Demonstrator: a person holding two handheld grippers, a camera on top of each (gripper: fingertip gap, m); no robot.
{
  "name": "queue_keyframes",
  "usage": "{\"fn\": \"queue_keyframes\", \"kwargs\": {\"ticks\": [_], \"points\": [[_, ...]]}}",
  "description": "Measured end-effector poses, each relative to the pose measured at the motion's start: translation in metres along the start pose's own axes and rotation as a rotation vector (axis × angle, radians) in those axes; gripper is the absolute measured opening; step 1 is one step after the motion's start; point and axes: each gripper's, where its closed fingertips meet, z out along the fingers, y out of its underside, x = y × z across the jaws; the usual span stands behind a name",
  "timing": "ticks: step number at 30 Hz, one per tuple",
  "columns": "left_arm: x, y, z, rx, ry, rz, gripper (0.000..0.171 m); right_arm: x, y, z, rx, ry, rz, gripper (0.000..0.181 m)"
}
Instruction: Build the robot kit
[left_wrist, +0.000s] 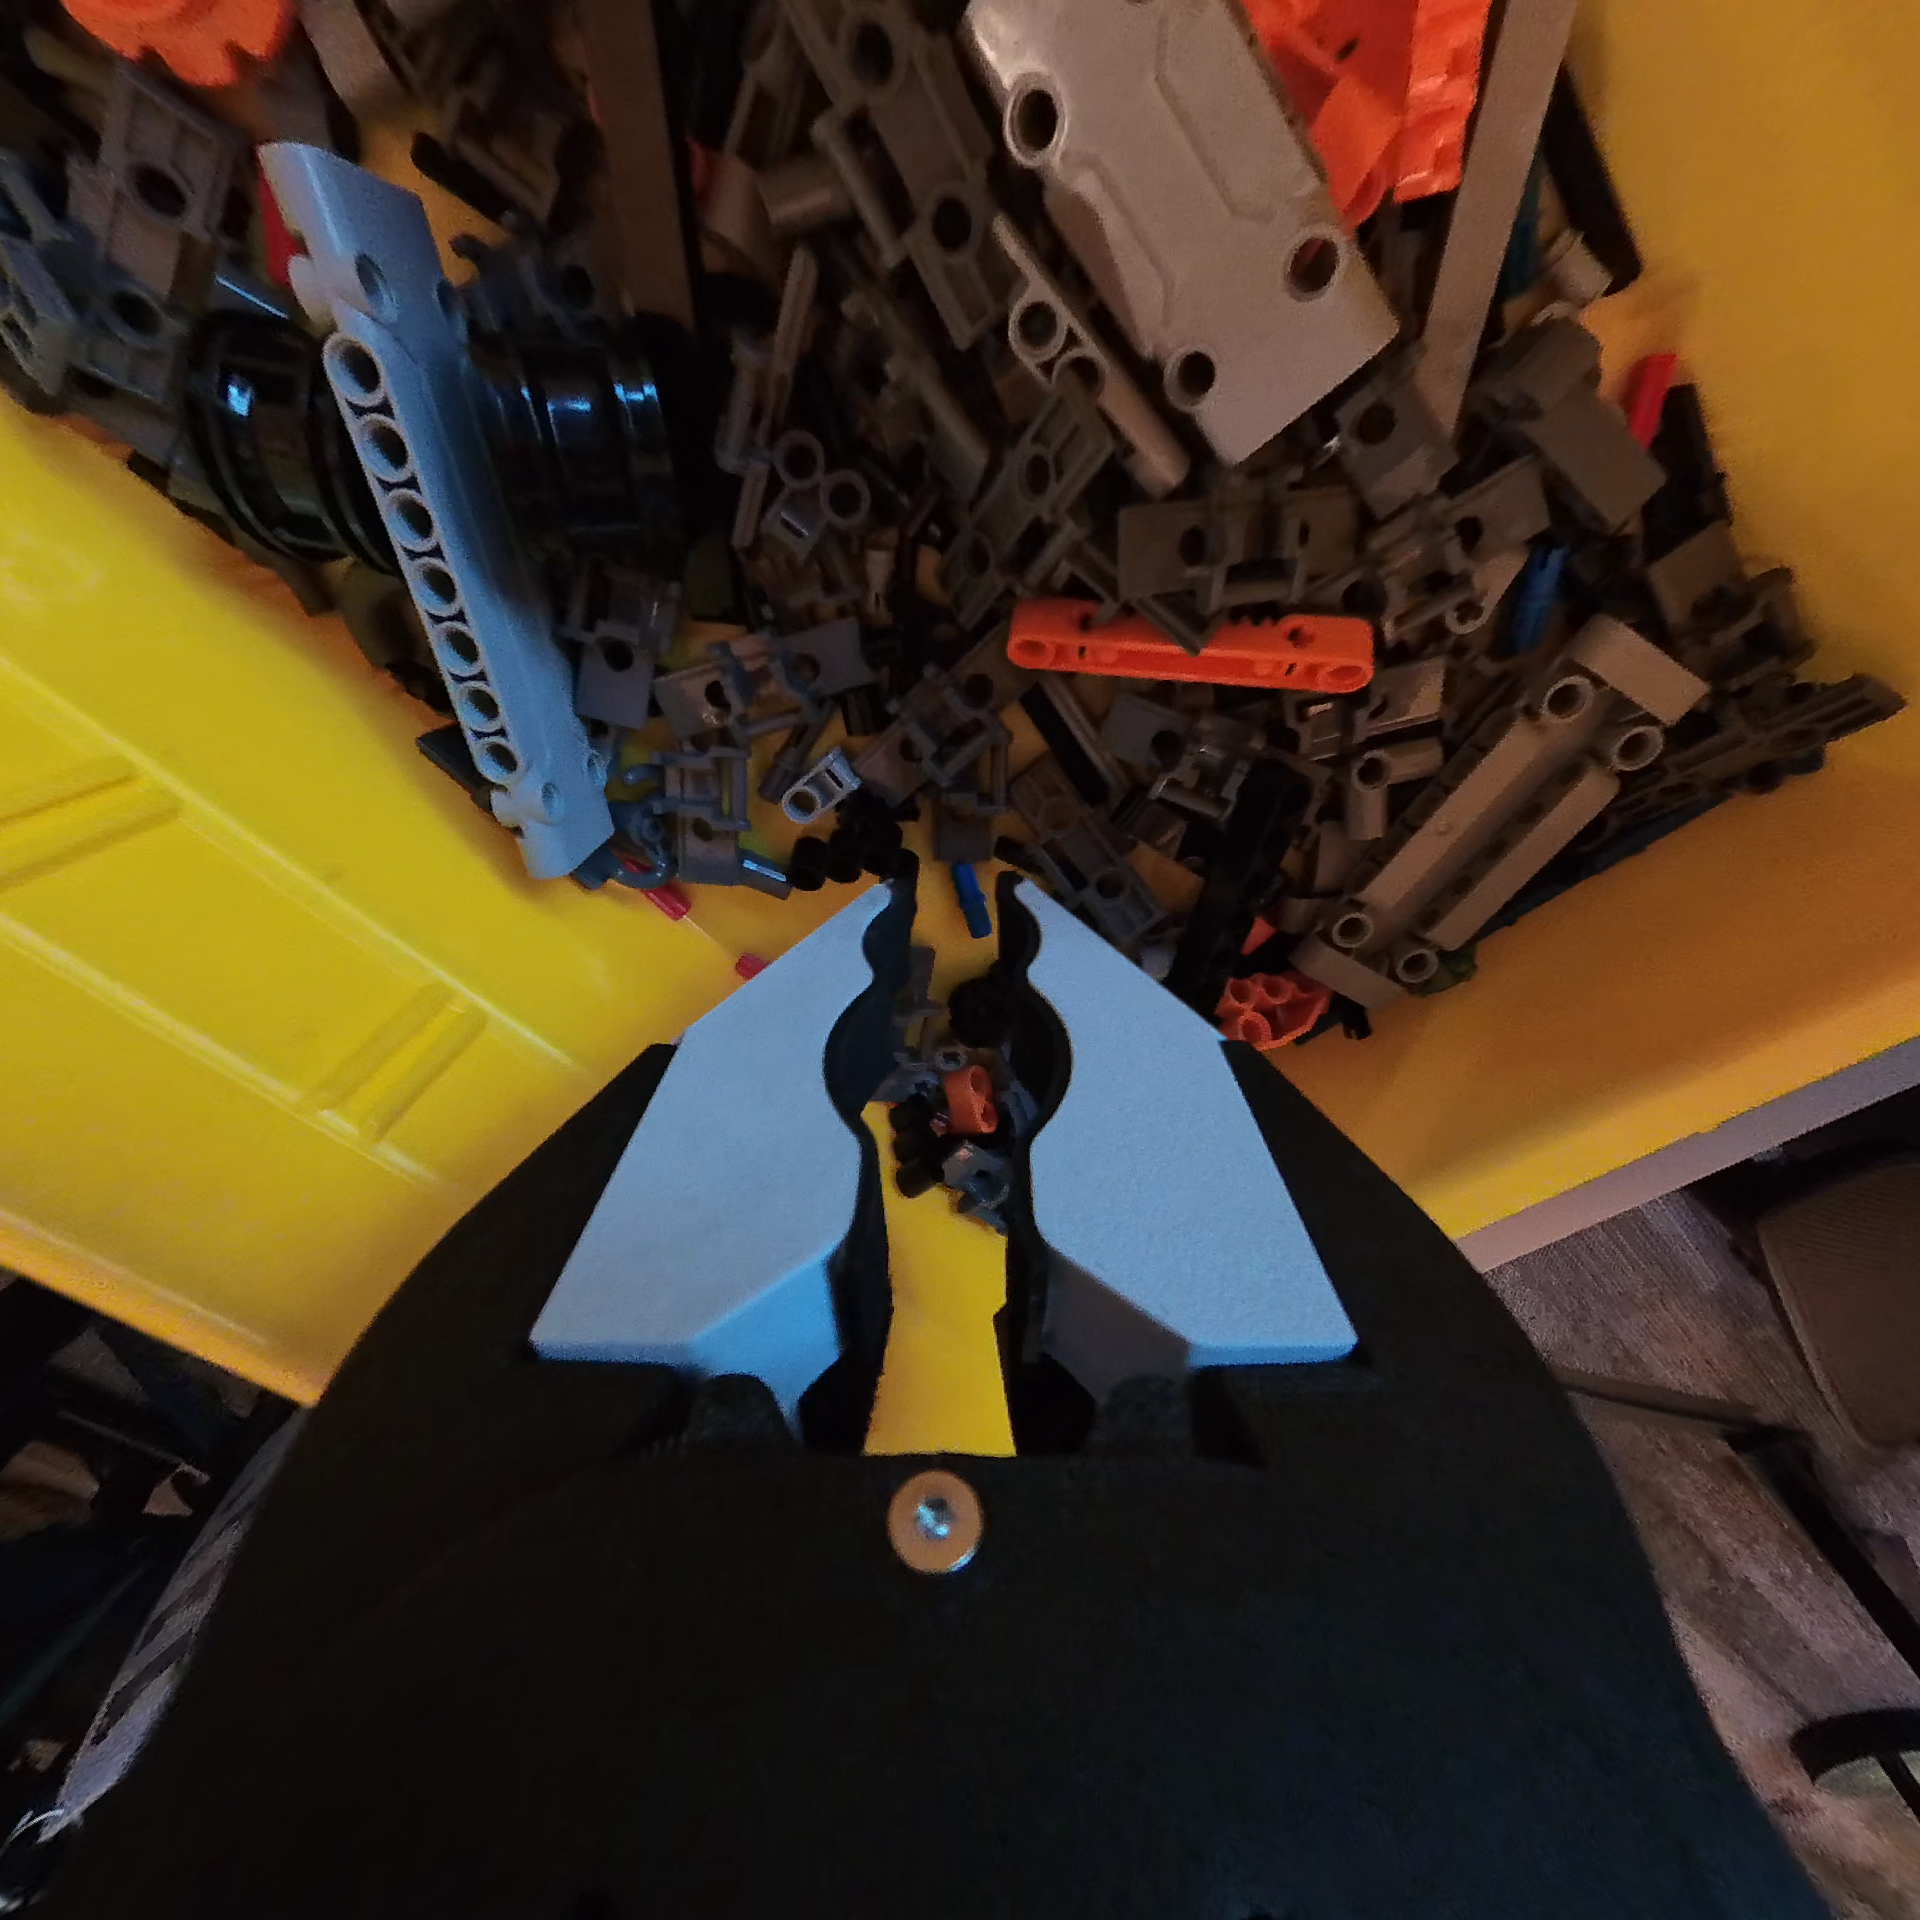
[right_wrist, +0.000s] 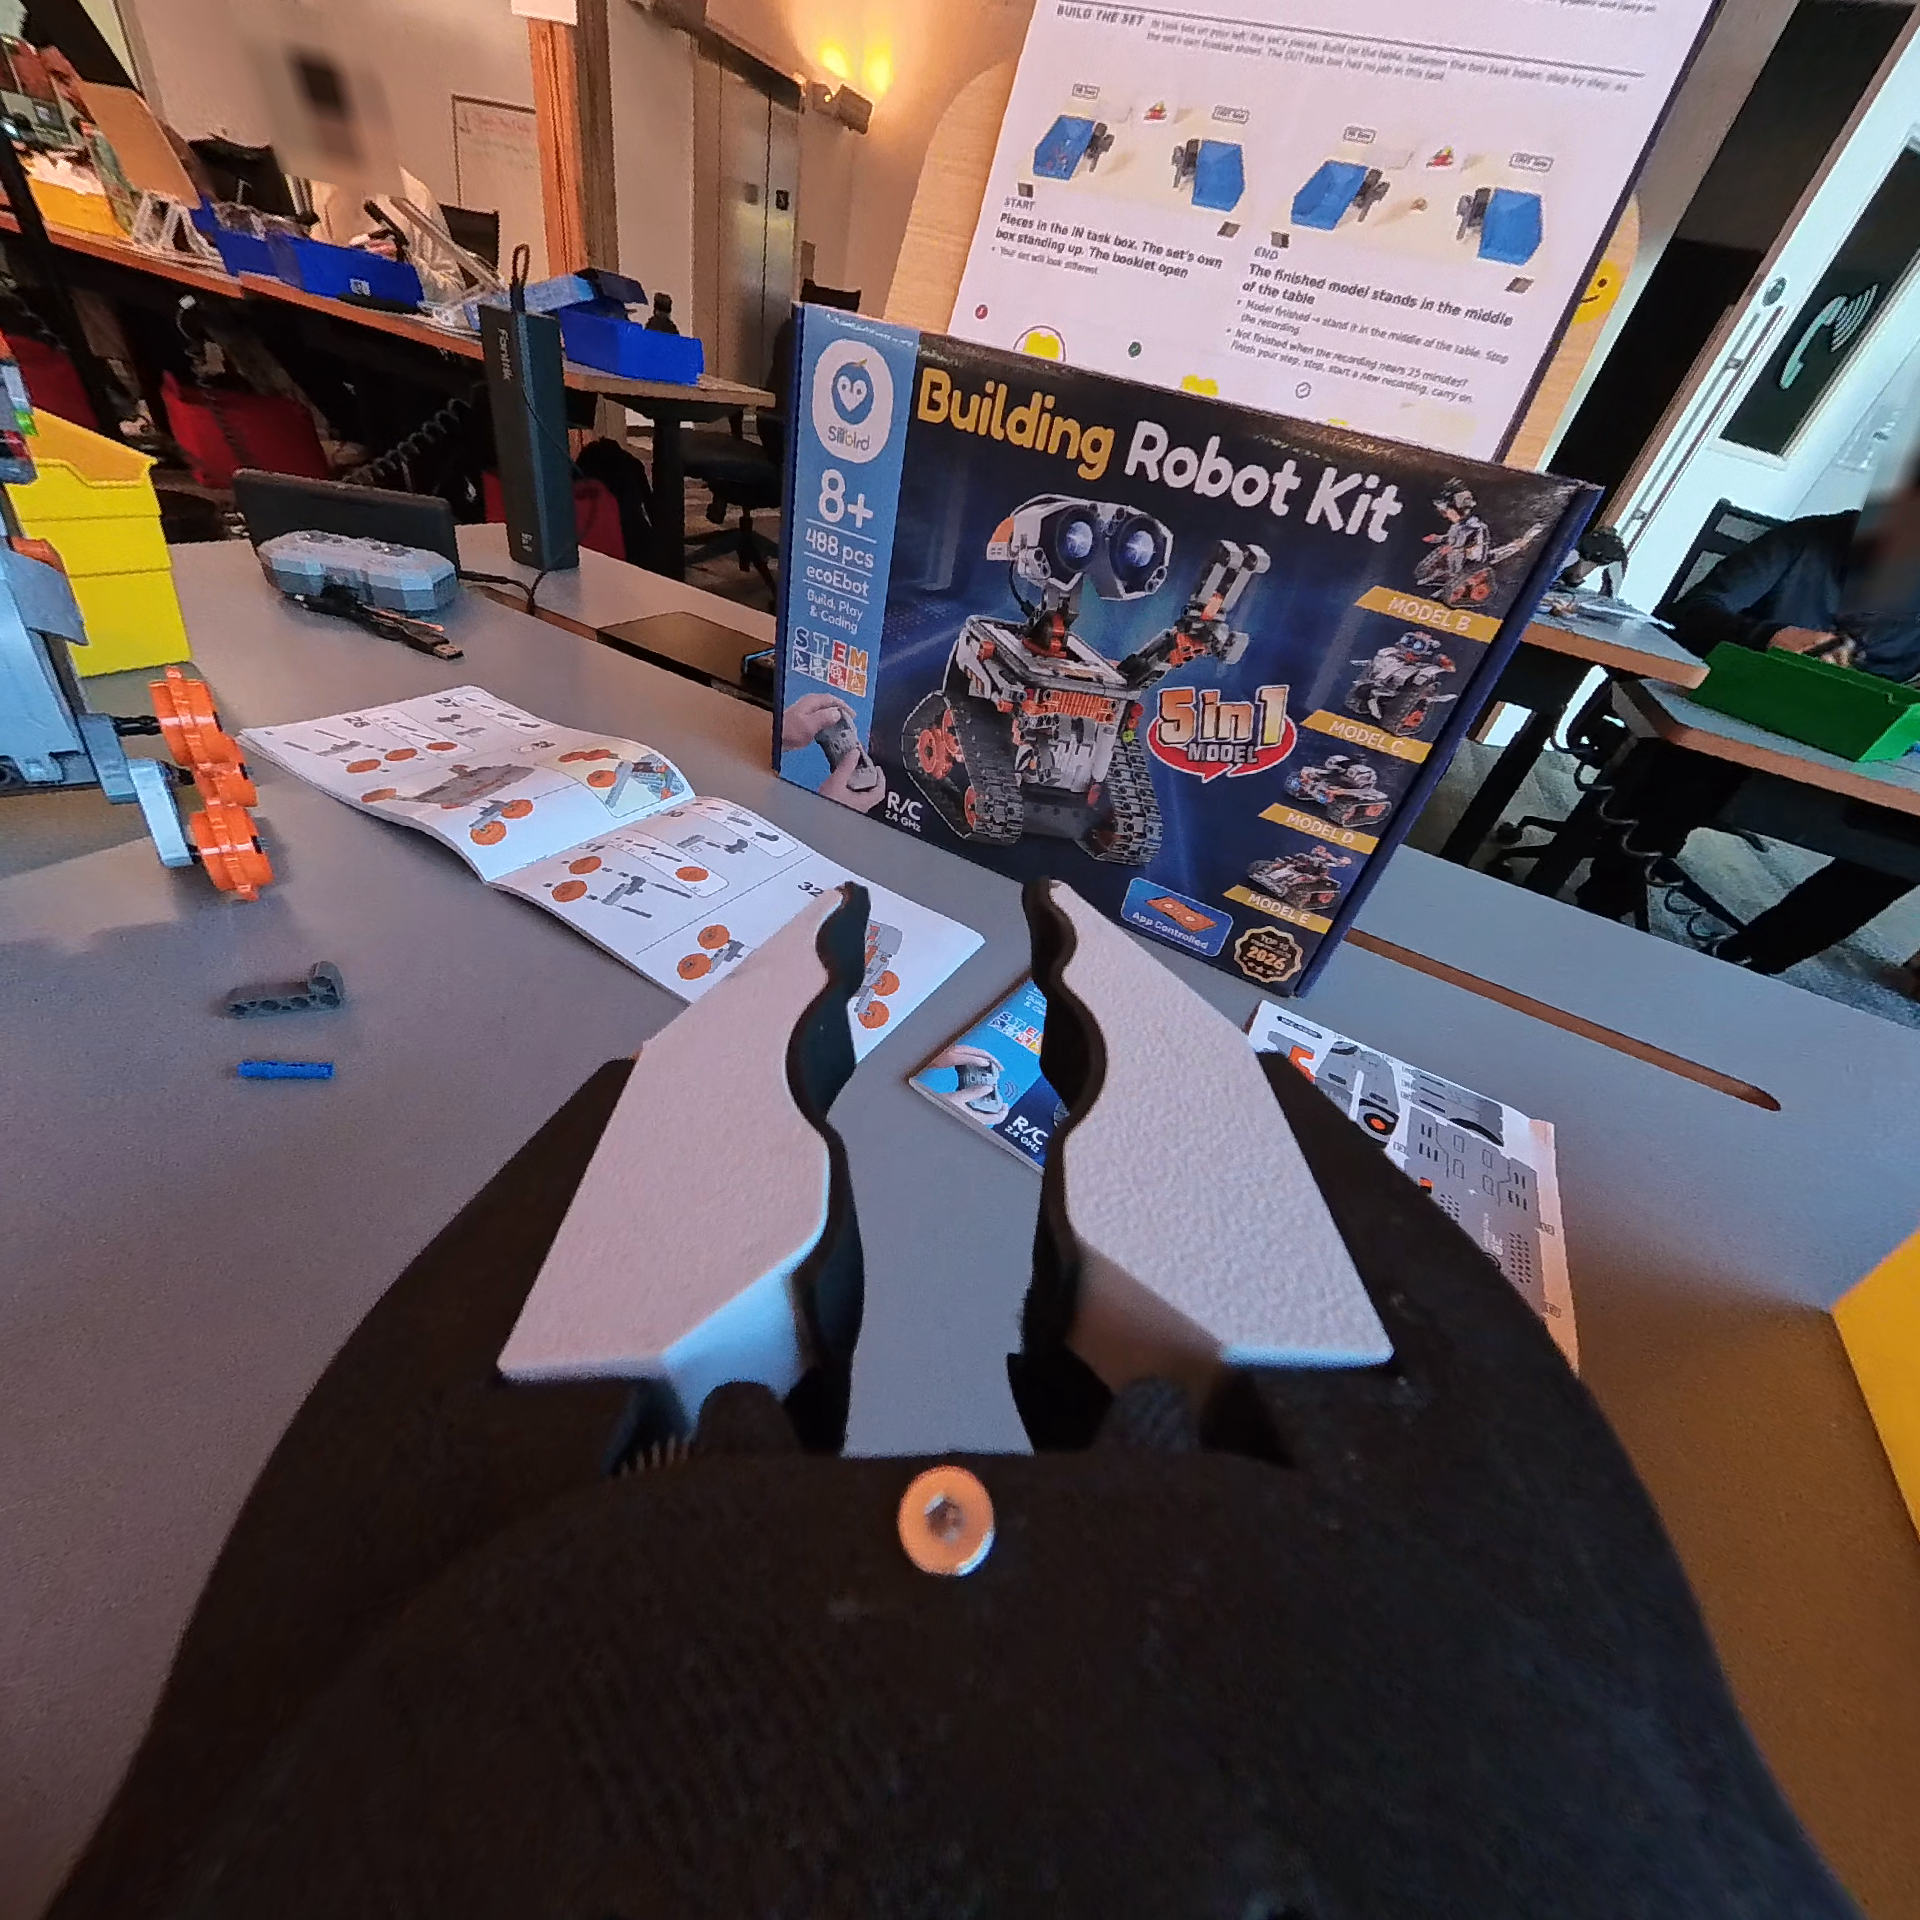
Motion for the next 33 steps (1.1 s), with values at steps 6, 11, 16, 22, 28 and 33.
{"fn": "queue_keyframes", "kwargs": {"ticks": [6, 11, 16, 22, 28, 33], "points": [[-0.004, 0.005, 0.005, -0.025, -0.01, -0.003, 0.013, -0.001, 0.005, 0.003, -0.019, -0.01, 0.009, 0.031], [-0.007, 0.008, 0.005, -0.031, -0.013, -0.019, 0.014, -0.002, 0.014, 0.007, -0.053, -0.012, 0.001, 0.031], [-0.005, 0.008, 0.01, -0.038, -0.03, -0.015, 0.011, 0.003, 0.016, 0.007, -0.061, 0.004, 0.003, 0.031], [-0.001, 0.009, 0.01, -0.013, -0.047, -0.043, 0.002, 0.005, 0.017, 0.006, -0.06, 0.005, 0.019, 0.031], [-0.008, 0.017, -0.004, 0.0, -0.128, -0.099, 0.002, -0.001, 0.015, 0.006, -0.057, -0.006, -0.015, 0.031], [0.006, -0.004, -0.065, 0.223, -0.169, -0.148, 0.002, -0.006, 0.017, 0.007, -0.063, -0.025, -0.03, 0.031]]}}
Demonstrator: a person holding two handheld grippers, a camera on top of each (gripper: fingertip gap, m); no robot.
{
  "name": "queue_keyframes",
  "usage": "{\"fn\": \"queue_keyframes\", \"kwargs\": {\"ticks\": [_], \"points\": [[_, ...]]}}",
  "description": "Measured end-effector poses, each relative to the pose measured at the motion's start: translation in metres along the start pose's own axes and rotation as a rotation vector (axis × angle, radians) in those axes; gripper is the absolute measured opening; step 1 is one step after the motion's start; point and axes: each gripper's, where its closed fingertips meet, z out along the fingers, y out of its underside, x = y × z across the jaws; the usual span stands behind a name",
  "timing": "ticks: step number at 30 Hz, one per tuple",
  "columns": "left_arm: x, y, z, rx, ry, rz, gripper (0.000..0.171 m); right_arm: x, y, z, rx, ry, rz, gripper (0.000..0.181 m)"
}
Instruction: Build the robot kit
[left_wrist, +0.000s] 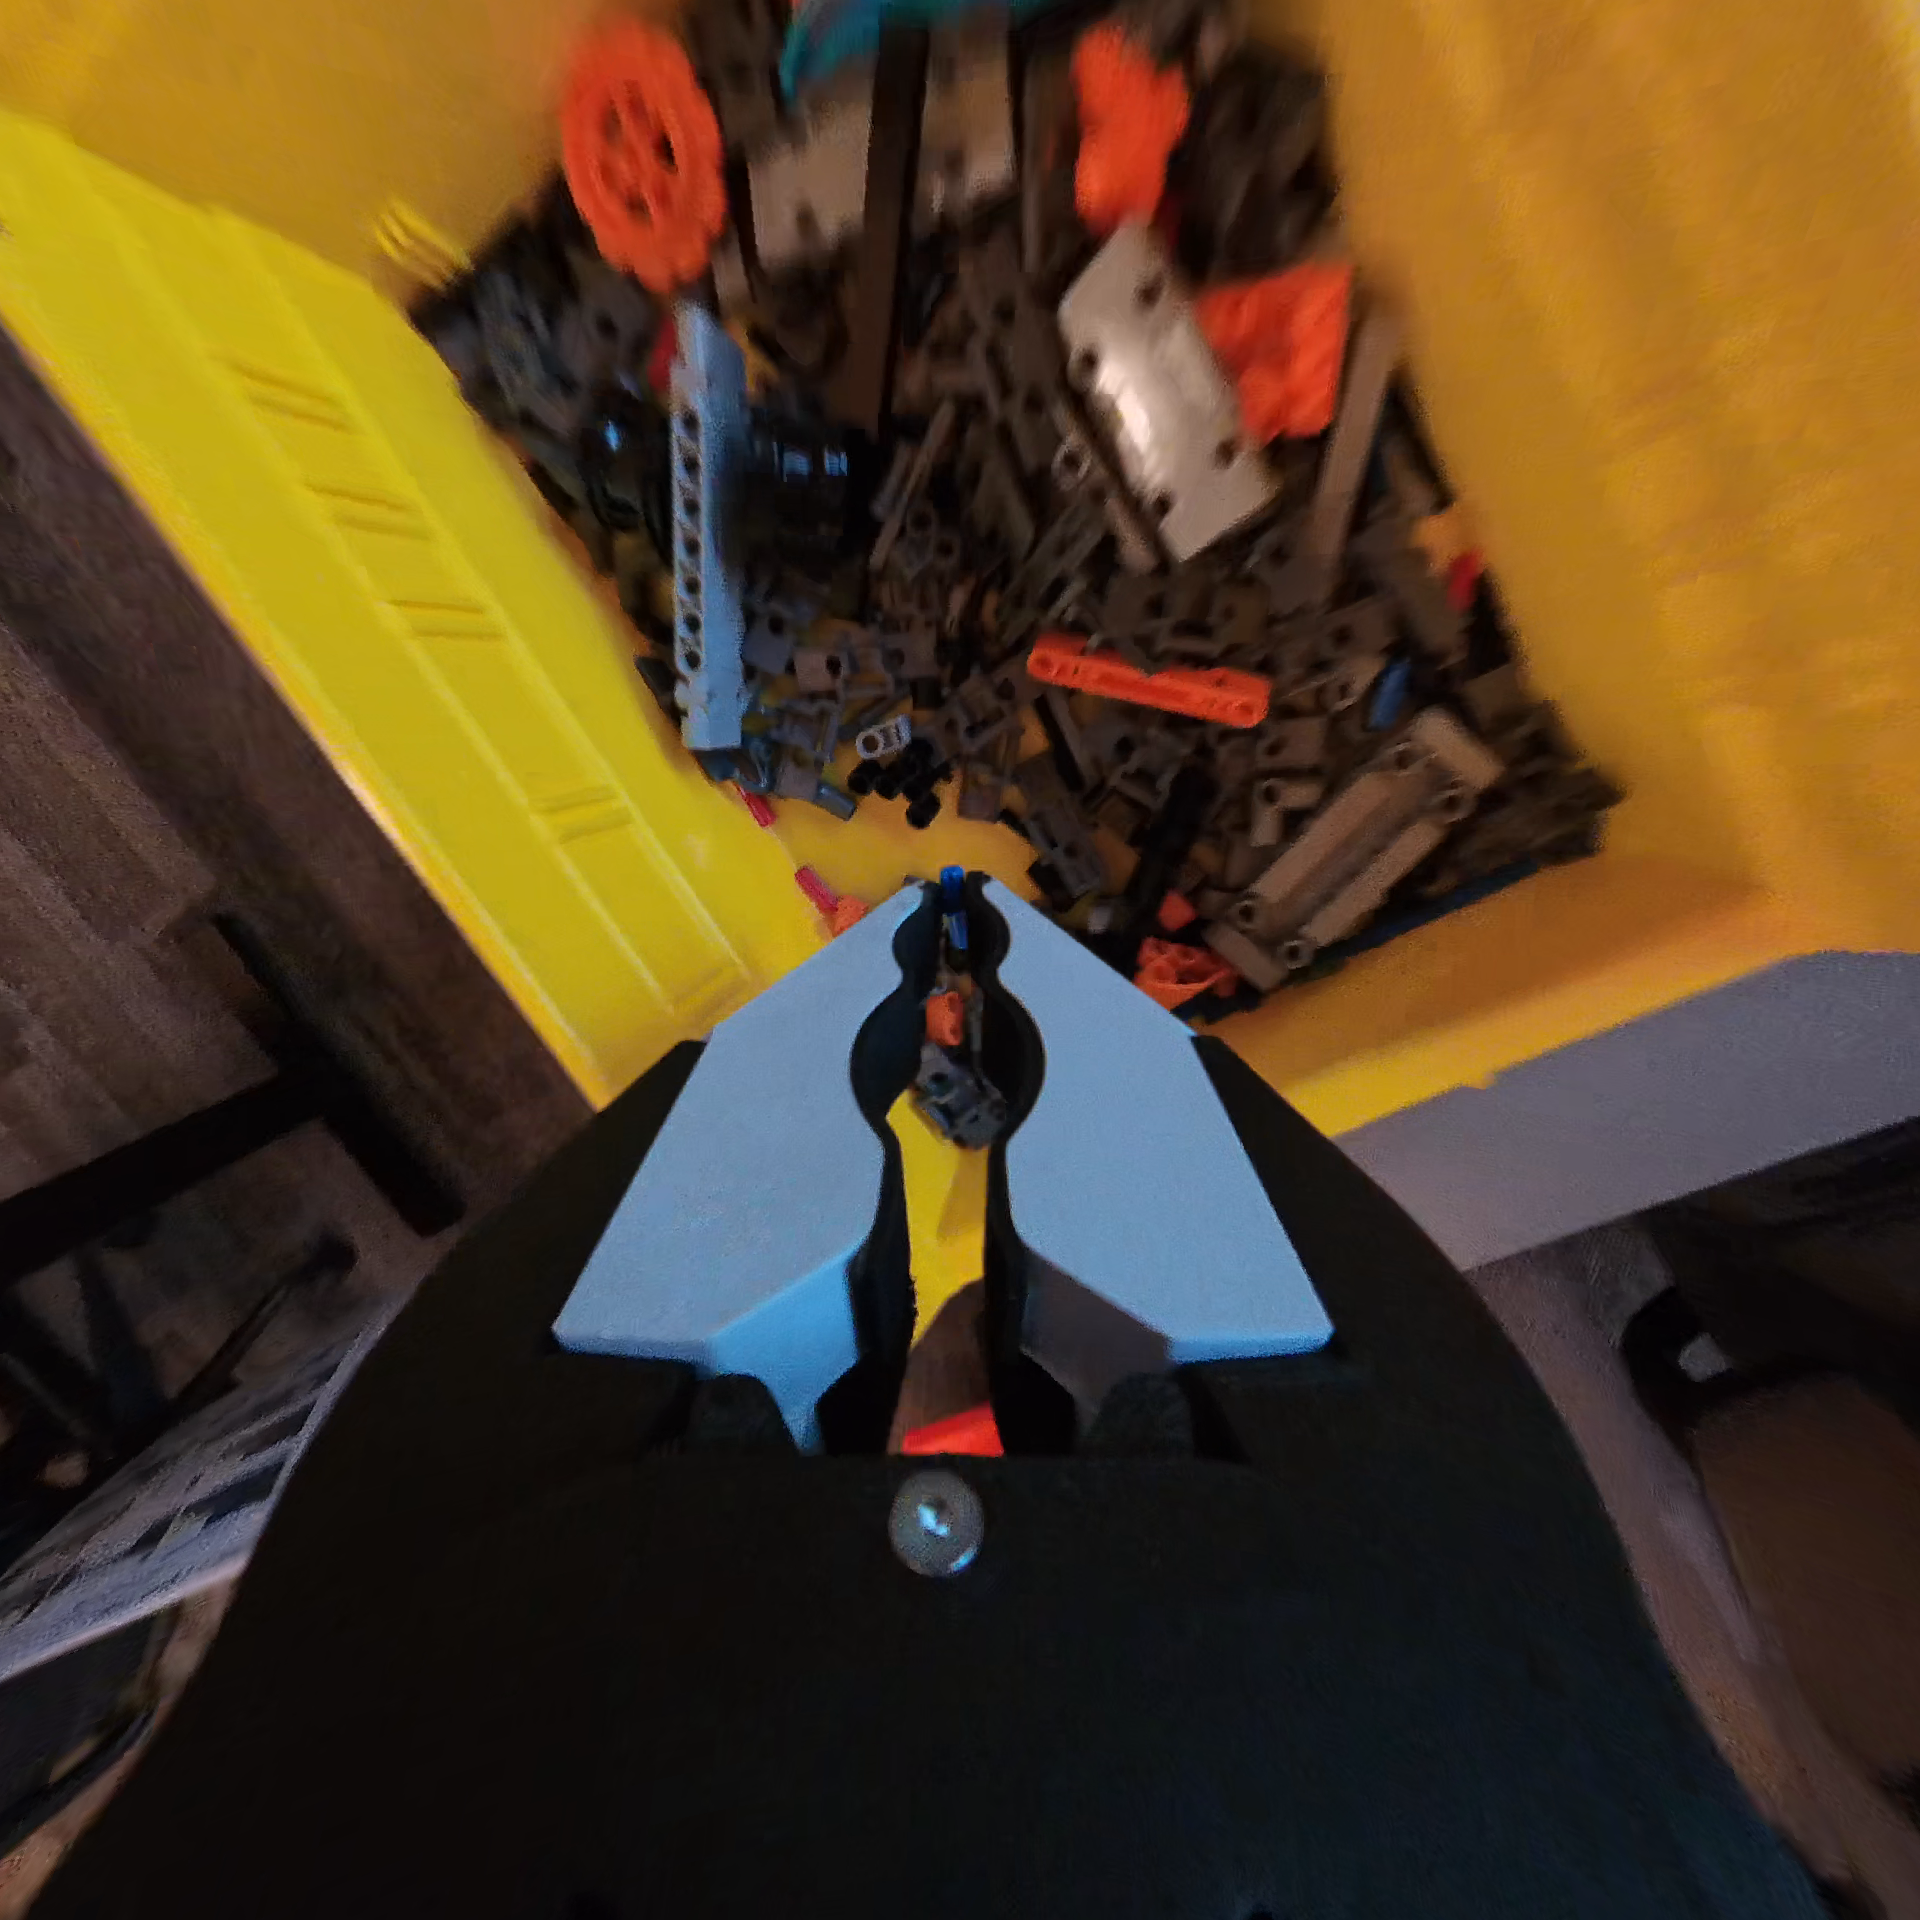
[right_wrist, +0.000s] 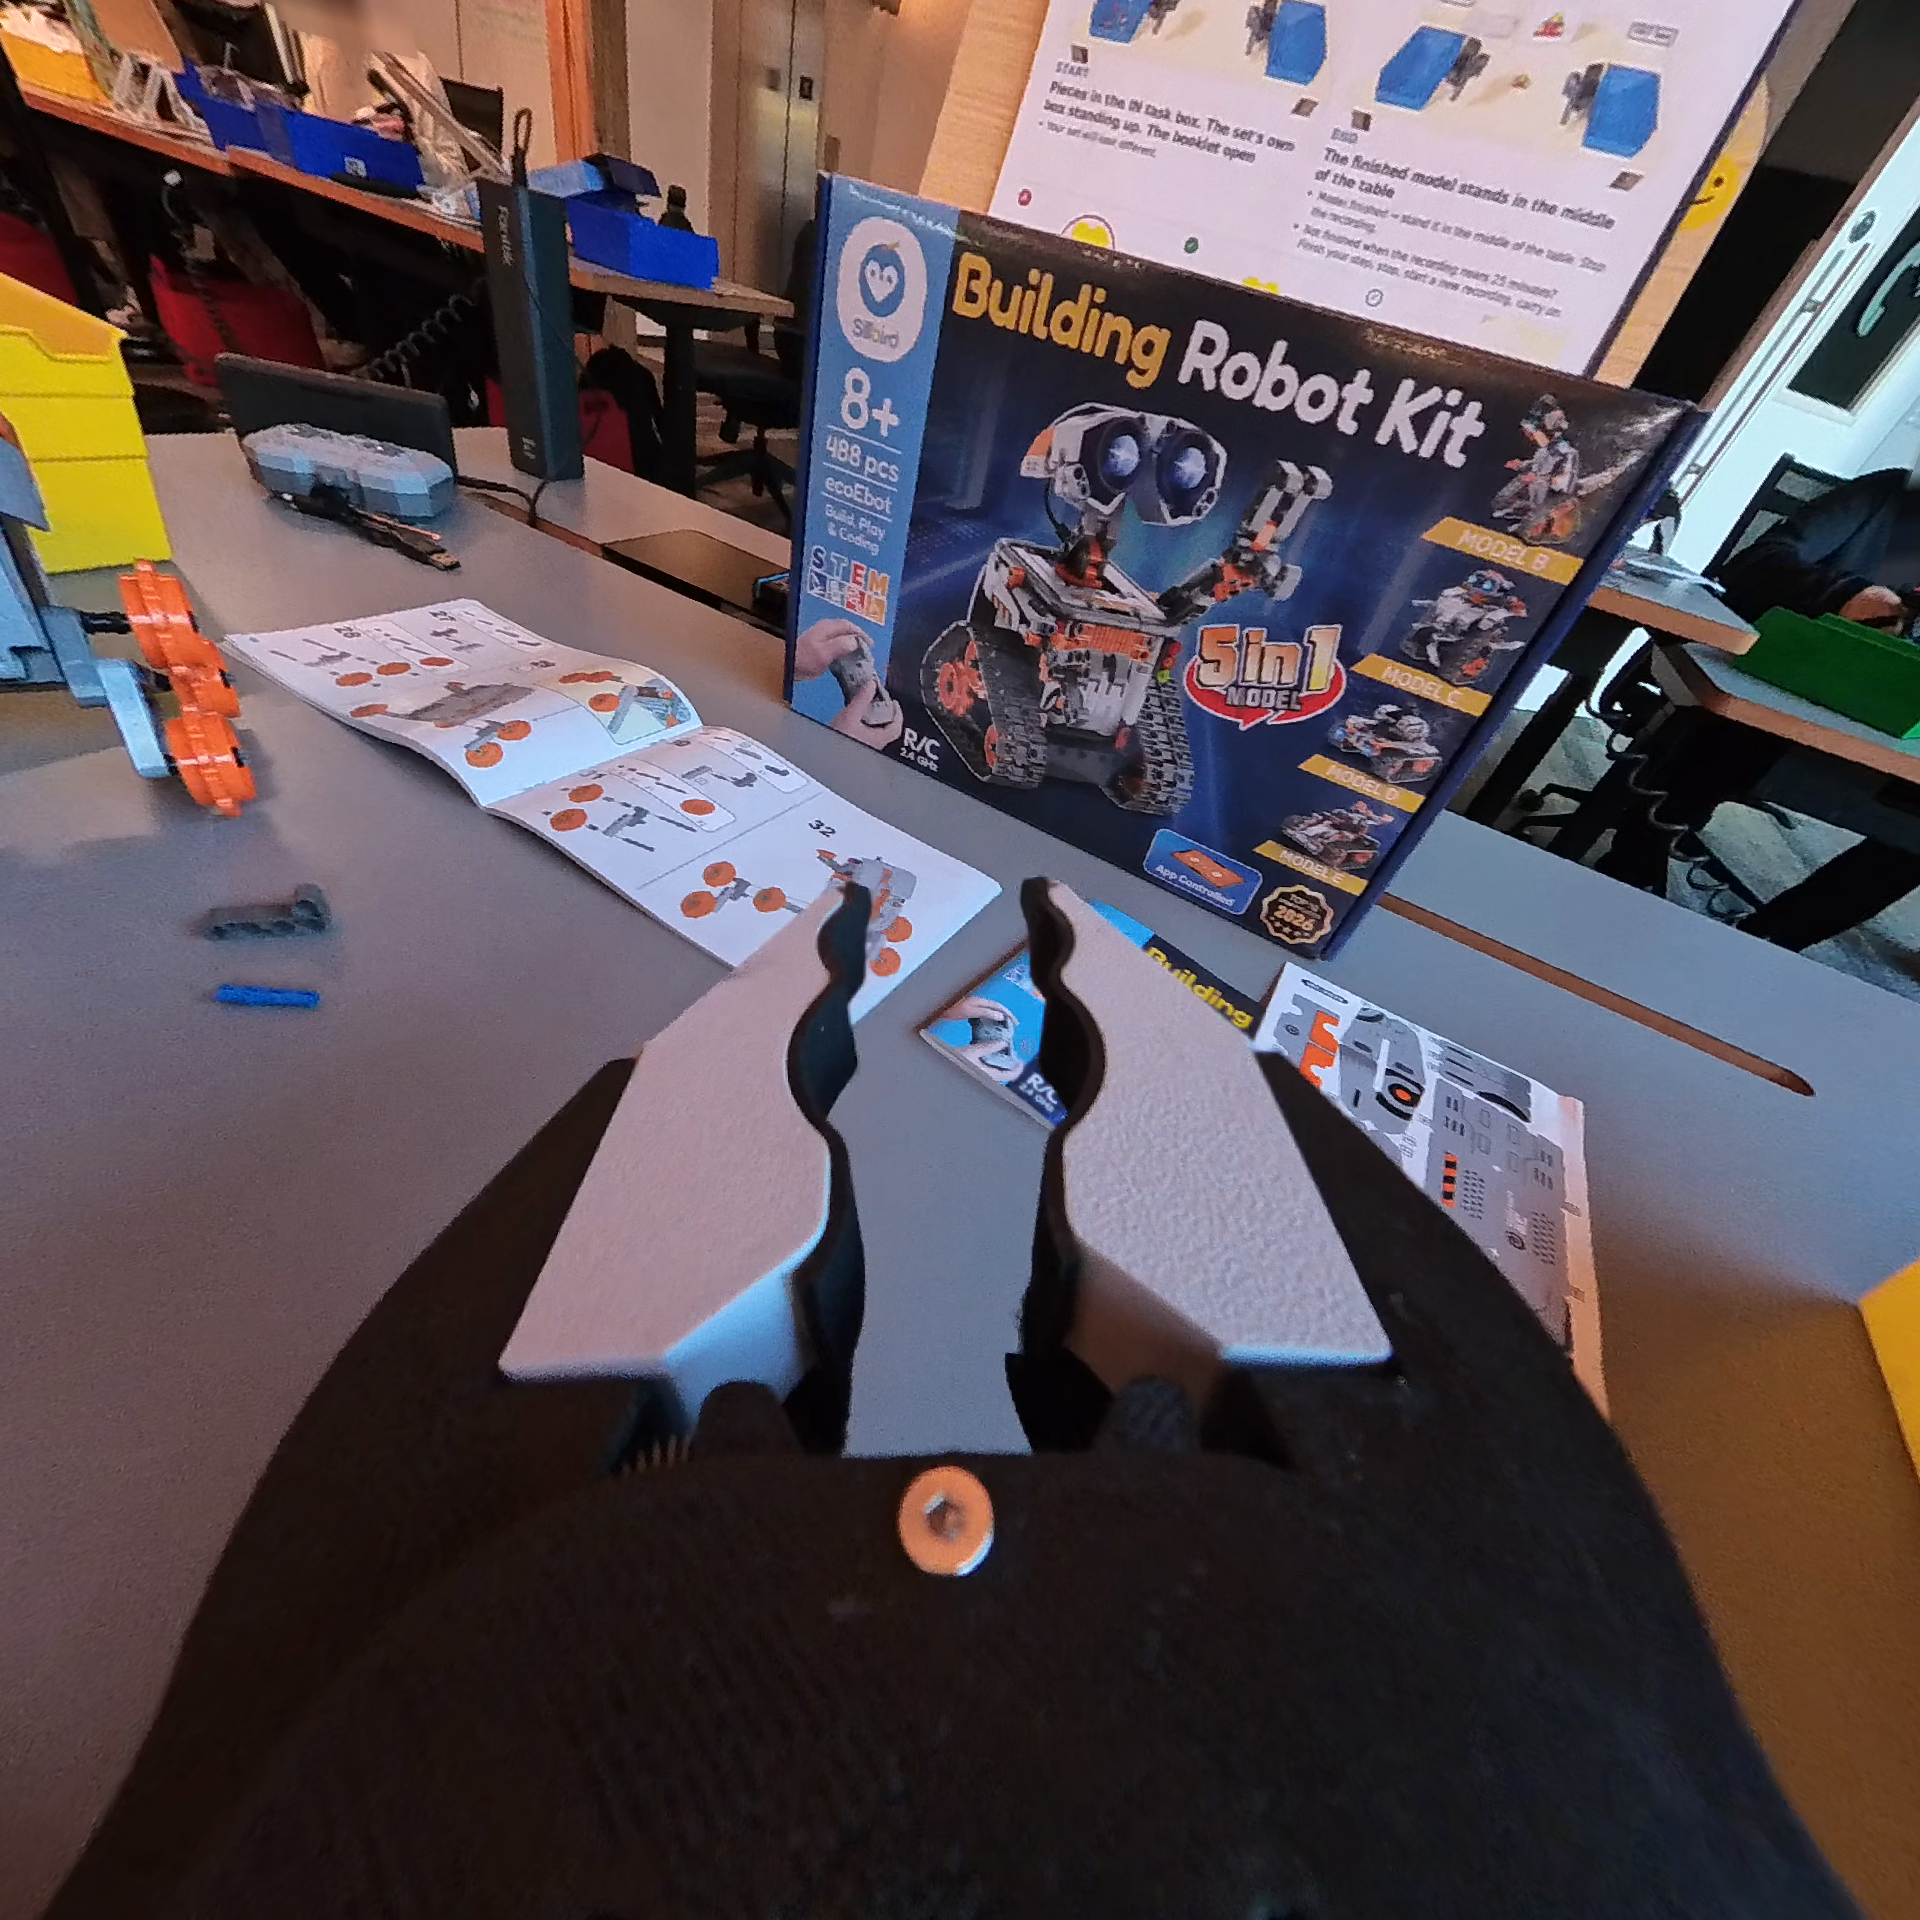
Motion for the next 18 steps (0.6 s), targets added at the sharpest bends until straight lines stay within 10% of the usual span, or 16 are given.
{"fn": "queue_keyframes", "kwargs": {"ticks": [10, 18], "points": [[0.102, -0.096, -0.161, 0.657, 0.34, 0.136, 0.003, -0.006, -0.017, -0.009, 0.068, 0.002, -0.031, 0.03], [0.21, -0.16, -0.188, 0.76, 0.574, 0.321, 0.002, -0.011, -0.019, -0.008, 0.075, -0.017, -0.028, 0.03]]}}
